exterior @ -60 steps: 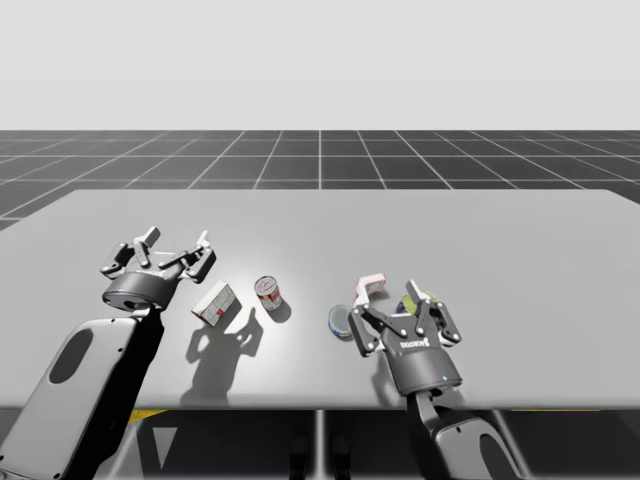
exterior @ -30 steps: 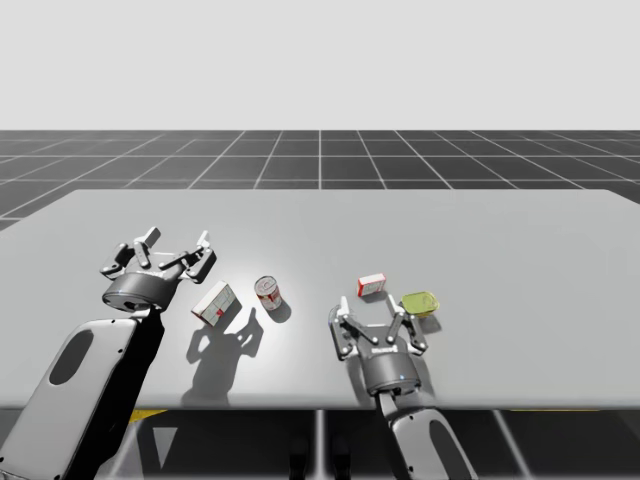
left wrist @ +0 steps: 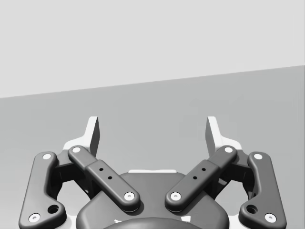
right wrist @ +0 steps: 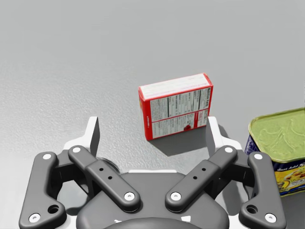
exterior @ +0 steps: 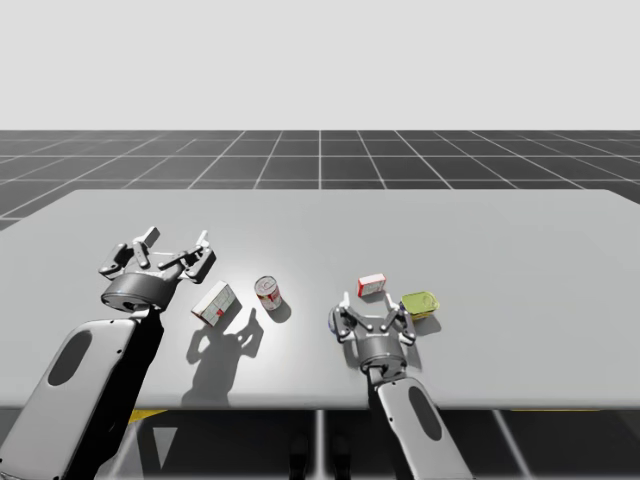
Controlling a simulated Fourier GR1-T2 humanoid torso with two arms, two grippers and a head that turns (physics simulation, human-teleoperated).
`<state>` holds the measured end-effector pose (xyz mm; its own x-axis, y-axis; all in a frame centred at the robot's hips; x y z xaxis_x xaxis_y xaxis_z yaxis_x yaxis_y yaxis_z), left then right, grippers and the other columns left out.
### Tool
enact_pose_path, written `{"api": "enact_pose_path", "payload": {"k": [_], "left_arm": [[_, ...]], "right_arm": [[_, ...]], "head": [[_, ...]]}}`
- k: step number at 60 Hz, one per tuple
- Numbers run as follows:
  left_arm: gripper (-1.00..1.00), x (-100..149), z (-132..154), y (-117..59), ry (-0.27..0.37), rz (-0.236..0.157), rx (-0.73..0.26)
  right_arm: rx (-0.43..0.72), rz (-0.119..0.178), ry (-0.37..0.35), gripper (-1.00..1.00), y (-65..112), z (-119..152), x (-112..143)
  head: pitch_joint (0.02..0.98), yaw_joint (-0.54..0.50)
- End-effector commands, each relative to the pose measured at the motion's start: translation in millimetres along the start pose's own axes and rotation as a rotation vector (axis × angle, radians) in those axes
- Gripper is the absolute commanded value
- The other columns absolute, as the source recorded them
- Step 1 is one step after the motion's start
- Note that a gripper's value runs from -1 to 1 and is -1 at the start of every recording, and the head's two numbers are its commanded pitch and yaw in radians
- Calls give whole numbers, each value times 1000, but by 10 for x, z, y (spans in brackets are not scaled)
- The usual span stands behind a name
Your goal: Grasp the gelatin box and hold it up.
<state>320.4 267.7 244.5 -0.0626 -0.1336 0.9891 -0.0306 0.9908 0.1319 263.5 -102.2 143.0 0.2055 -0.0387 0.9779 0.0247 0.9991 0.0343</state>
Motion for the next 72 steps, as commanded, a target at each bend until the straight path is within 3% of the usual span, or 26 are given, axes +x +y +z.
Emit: {"api": "enact_pose_path", "payload": {"k": [1, 36, 43, 69, 71, 72], "left_arm": [[-1000, 6, 3, 1, -2, 2, 0], [-1000, 17, 18, 9, -7, 9, 3], [-1000, 20, 22, 10, -9, 11, 4], [-1000, 28, 23, 4, -9, 12, 3], [-1000, 28, 22, 4, -10, 12, 3], [-1000, 29, 22, 3, -10, 12, 3]], "right_arm": [[-32, 5, 14, -1000, -51, -124, -49], [-86, 64, 50, -1000, -277, -382, -81], [-88, 102, 54, -1000, -297, -444, -106], [-25, 165, 53, -1000, -265, -533, -82], [-32, 167, 44, -612, -260, -518, -85], [-36, 172, 41, -47, -260, -511, -86]], "head": [[804, -183], [808, -186], [807, -185], [806, -186], [806, -186], [805, -186]]}}
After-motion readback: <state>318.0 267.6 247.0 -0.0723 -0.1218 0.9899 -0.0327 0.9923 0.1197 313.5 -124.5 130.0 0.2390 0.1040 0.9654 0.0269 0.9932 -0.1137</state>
